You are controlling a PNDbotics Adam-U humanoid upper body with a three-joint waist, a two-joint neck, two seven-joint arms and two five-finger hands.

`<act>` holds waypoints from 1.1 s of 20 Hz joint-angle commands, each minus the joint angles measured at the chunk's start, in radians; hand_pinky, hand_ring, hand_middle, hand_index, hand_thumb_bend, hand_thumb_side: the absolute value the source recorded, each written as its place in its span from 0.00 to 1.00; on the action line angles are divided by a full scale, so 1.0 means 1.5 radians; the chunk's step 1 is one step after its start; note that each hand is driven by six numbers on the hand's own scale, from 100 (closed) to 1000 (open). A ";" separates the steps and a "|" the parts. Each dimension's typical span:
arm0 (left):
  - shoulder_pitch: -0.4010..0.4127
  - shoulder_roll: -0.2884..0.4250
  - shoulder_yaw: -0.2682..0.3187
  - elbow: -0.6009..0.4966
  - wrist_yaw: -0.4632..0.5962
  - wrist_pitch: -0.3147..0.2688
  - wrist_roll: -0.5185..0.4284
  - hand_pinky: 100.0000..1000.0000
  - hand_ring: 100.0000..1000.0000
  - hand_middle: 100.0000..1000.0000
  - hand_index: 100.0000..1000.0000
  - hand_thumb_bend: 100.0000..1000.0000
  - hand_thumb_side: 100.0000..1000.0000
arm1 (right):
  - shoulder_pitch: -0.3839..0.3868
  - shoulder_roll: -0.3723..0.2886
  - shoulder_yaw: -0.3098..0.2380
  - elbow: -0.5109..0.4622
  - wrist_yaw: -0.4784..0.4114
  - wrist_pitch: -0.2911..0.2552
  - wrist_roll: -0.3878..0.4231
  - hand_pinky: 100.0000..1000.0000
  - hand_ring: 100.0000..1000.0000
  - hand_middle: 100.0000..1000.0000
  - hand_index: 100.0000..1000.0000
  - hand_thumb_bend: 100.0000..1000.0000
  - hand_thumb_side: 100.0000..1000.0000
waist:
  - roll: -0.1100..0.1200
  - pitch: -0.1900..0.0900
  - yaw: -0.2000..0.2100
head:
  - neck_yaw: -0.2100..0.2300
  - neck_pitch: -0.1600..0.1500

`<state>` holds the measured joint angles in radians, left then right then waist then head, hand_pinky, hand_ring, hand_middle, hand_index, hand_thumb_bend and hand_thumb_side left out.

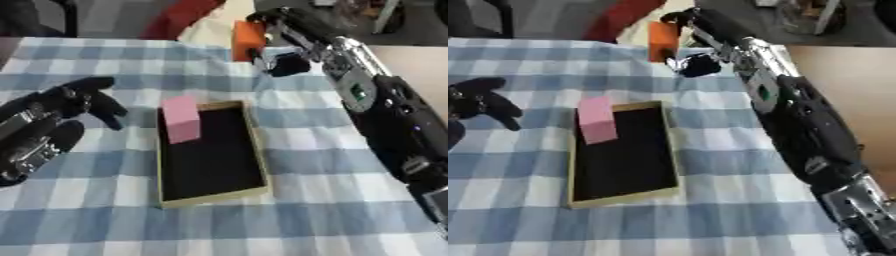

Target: Pick up objects on the table and place them in the box.

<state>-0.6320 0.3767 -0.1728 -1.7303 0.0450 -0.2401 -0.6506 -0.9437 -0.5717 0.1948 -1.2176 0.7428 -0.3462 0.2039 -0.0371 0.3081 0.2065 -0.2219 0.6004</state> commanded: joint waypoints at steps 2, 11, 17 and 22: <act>-0.002 0.022 0.020 -0.012 0.005 0.002 0.014 0.85 0.65 0.70 1.00 0.00 0.83 | 0.024 -0.052 0.031 -0.116 -0.072 -0.002 0.061 0.84 0.78 0.47 0.91 0.00 0.50 | 0.004 -0.021 -0.010 | 0.009 -0.001; -0.002 0.015 0.020 -0.015 0.007 0.003 0.017 0.85 0.65 0.69 1.00 0.00 0.82 | 0.071 -0.014 0.079 -0.131 -0.081 0.009 0.136 0.84 0.78 0.48 0.91 0.00 0.60 | 0.010 -0.022 -0.016 | 0.009 -0.001; -0.002 0.009 0.018 -0.020 0.008 0.004 0.014 0.85 0.65 0.69 1.00 0.00 0.83 | 0.073 0.033 0.089 -0.073 0.004 -0.009 0.118 0.84 0.79 0.53 0.93 0.00 0.65 | 0.014 -0.020 -0.014 | 0.005 0.000; 0.001 0.006 0.016 -0.021 0.008 0.006 0.011 0.85 0.65 0.69 1.00 0.00 0.84 | 0.080 0.051 0.094 -0.057 0.093 -0.021 0.088 0.85 0.83 0.75 0.98 0.00 0.73 | 0.016 -0.020 -0.016 | 0.004 0.000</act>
<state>-0.6228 0.3783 -0.1556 -1.7401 0.0533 -0.2314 -0.6308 -0.8106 -0.4868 0.3396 -1.3006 0.8504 -0.3744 0.3505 -0.0183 0.2960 0.1831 -0.2145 0.6023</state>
